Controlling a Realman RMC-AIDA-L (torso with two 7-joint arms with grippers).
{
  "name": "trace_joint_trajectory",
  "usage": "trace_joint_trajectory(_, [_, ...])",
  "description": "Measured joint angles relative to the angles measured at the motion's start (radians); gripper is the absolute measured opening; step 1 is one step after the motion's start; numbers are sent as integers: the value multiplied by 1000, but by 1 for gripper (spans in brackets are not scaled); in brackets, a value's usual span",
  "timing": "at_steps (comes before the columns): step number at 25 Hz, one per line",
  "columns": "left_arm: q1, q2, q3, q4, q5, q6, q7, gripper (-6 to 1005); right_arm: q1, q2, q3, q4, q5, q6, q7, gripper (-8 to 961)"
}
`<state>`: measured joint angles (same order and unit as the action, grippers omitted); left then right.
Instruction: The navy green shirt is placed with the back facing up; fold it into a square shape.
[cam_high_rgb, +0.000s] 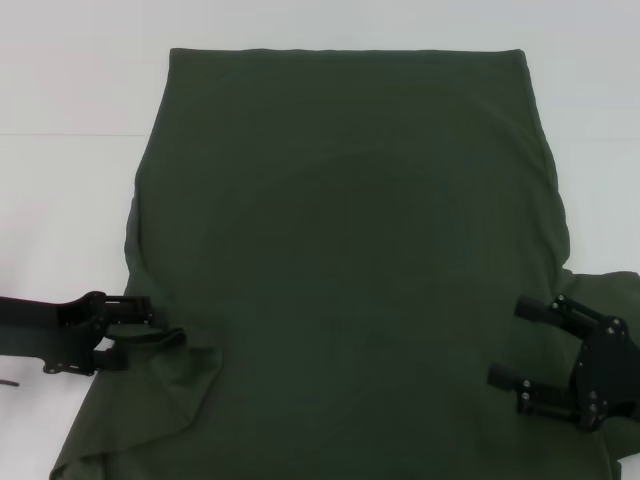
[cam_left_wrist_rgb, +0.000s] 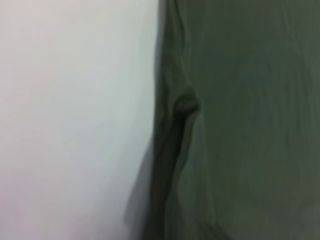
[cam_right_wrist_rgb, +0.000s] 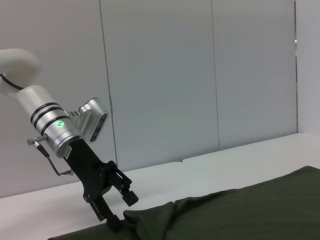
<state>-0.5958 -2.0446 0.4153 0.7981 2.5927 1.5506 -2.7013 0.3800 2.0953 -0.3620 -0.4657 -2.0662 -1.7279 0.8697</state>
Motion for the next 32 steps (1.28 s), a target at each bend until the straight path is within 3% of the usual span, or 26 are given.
trace_joint_trajectory(16, [-49,-11,10,-51,-32,-111,25,869,-1,0,0,1,0,2,0,912])
trace_joint_trajectory(22, [-101,-16,28,-102,-150,-118,77,868,0,0,0,3,0,2,0,912])
trace_joint_trajectory(27, [-124,-11,58,-139,-167,-98,98,868,-1,1,0,3,0,2,0,912])
trace_joint_trajectory(32, [-89,9,56,-107,-147,-53,98,869,0,2,0,3,0,-1,0,913])
